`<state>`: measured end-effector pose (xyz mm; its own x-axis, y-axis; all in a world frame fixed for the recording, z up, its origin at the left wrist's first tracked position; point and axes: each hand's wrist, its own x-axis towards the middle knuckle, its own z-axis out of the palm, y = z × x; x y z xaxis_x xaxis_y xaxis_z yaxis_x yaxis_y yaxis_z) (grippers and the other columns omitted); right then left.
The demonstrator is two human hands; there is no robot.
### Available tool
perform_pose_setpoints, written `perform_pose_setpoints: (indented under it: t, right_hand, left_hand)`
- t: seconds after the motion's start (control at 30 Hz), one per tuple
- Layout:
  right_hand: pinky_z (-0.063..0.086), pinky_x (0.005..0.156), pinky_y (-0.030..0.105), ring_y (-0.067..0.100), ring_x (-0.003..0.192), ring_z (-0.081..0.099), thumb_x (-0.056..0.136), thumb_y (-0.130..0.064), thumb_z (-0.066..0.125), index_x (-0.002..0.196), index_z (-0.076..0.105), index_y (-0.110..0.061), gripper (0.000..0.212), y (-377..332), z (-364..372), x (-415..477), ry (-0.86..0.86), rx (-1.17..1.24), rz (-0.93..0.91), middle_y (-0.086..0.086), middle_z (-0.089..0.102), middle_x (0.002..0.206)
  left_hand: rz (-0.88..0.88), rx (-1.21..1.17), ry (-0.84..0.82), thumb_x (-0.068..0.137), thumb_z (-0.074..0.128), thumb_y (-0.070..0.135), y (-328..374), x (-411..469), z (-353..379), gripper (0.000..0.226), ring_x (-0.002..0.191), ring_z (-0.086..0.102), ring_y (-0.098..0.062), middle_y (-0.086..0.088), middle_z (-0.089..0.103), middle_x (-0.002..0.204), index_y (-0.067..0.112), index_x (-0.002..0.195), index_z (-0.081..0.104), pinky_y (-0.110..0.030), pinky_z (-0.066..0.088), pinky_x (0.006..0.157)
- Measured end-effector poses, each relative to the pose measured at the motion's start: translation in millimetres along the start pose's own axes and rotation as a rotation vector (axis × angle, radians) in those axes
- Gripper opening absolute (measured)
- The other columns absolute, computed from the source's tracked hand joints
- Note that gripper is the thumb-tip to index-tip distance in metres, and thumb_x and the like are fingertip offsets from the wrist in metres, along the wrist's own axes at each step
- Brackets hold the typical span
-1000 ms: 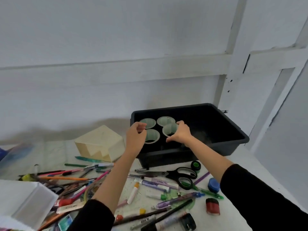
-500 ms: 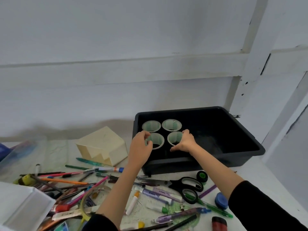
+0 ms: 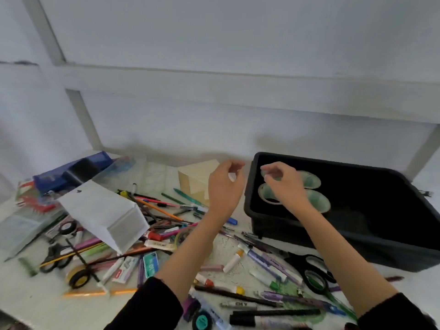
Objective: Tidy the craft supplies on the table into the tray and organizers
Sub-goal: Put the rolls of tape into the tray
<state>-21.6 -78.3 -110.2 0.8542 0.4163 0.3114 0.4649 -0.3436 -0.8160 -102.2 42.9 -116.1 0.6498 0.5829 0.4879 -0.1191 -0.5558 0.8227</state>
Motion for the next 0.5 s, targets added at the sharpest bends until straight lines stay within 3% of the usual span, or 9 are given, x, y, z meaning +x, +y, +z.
perform_pose_setpoints:
  t: [0.17,0.3,0.43,0.5]
  right_hand:
    - [0.052,0.077,0.025,0.018,0.085,0.064,0.087,-0.002,0.056,0.085,0.069,-0.019,0.021,-43.2,53.6,-9.3,-0.187,0.161,0.003,0.001,0.07,0.087]
    - [0.048,0.059,0.011,0.015,0.07,0.064,0.087,0.004,0.053,0.085,0.07,-0.013,0.024,-69.2,95.7,-19.5,-0.337,0.209,-0.005,0.007,0.072,0.082]
    - [0.054,0.066,0.022,0.015,0.07,0.067,0.086,0.0,0.057,0.078,0.071,-0.02,0.026,-87.6,138.3,-25.7,-0.432,0.218,0.026,0.002,0.073,0.077]
    - [0.054,0.065,0.023,0.015,0.069,0.067,0.086,-0.001,0.058,0.082,0.072,-0.018,0.022,-98.5,158.4,-25.4,-0.455,0.223,0.054,0.001,0.073,0.077]
  left_hand:
    - [-0.061,0.076,0.033,0.086,0.054,0.007,-6.2,0.5,-73.7,0.018,0.085,0.058,0.0,0.008,0.067,0.093,0.016,0.095,0.067,-0.003,0.039,0.071]
    - [-0.093,0.14,0.102,0.085,0.052,0.002,-13.5,-8.1,-137.4,0.021,0.077,0.055,0.006,0.008,0.065,0.085,0.017,0.089,0.067,-0.002,0.04,0.068]
    - [-0.171,0.176,0.203,0.089,0.052,0.006,-26.6,-13.4,-202.7,0.018,0.081,0.057,0.001,0.006,0.067,0.089,0.014,0.09,0.068,-0.002,0.041,0.07]
    - [-0.231,0.203,0.283,0.088,0.053,0.009,-37.7,-11.3,-236.1,0.017,0.081,0.059,-0.003,0.005,0.068,0.088,0.015,0.088,0.069,-0.009,0.043,0.071]
